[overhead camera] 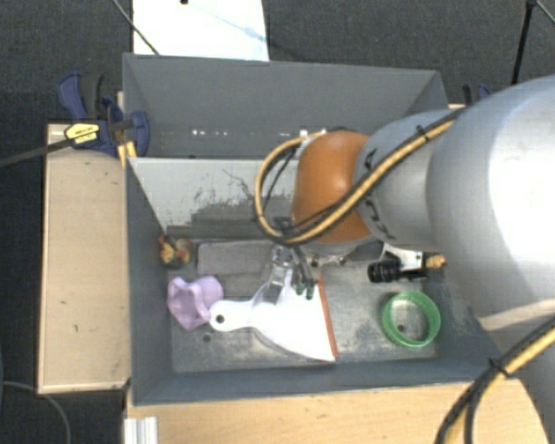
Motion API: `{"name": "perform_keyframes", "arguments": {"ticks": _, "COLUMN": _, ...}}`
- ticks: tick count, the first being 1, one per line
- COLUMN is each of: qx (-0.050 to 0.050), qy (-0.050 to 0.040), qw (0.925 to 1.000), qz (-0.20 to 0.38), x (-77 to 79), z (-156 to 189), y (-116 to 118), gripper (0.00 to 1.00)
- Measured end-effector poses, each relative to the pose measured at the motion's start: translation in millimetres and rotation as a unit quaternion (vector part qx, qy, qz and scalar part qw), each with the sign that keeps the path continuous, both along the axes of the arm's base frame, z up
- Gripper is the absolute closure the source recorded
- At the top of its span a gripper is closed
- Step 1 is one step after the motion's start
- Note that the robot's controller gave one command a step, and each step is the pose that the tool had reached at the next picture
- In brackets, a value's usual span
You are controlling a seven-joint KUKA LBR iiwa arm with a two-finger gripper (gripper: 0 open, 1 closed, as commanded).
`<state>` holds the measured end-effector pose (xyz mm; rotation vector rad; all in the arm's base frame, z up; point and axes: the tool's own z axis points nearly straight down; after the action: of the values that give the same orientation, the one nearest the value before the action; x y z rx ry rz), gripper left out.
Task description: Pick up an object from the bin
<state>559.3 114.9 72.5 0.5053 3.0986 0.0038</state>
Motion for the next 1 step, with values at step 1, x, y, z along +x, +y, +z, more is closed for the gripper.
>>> {"name": "perform_keyframes", "arguments": {"ticks": 1, "qx": 0.000, "qy": 0.0000, "qw": 1.0000, "qz": 0.000, "x": 0.0, "z": 0.0, "y": 0.0, "gripper": 1.00}}
